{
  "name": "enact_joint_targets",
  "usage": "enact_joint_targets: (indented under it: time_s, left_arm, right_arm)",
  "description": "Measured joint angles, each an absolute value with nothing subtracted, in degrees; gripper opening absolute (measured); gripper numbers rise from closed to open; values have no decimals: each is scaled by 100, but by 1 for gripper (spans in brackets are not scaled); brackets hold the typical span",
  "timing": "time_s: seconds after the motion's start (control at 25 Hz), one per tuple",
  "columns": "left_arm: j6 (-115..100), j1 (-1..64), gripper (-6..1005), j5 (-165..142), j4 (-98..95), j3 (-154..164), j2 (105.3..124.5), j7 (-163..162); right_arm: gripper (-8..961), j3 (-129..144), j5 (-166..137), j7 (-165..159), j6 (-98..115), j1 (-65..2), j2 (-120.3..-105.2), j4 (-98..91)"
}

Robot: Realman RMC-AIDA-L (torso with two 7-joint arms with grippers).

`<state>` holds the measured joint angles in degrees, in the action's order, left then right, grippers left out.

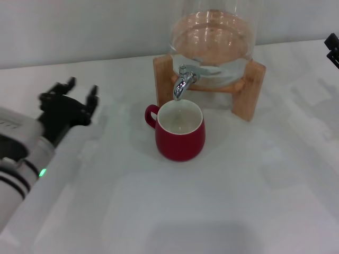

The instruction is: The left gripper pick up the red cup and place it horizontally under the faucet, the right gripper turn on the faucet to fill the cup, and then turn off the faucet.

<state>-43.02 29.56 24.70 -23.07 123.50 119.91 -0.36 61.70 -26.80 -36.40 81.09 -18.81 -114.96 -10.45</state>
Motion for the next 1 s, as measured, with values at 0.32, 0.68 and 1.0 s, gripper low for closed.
enact_joint_targets:
  time_s: [0.32,0.68,1.0]
  left_arm:
    - [-4920,2611,490,2703,-2310,12056,11982,-36]
    - [-5303,2350,490,3009,-2260,11850,11965,-31]
    - [-5820,2138,490,3099,-2190,11759,11961,-55]
  right_arm:
    - [868,6170,-2680,-3646,8123,-1881,-11496,-1046]
    - [868,6514,-2681,-3852,8300,-1855,-11496,-1042]
    - [868,6745,-2681,-3871,8576,-1761,-11496,-1007]
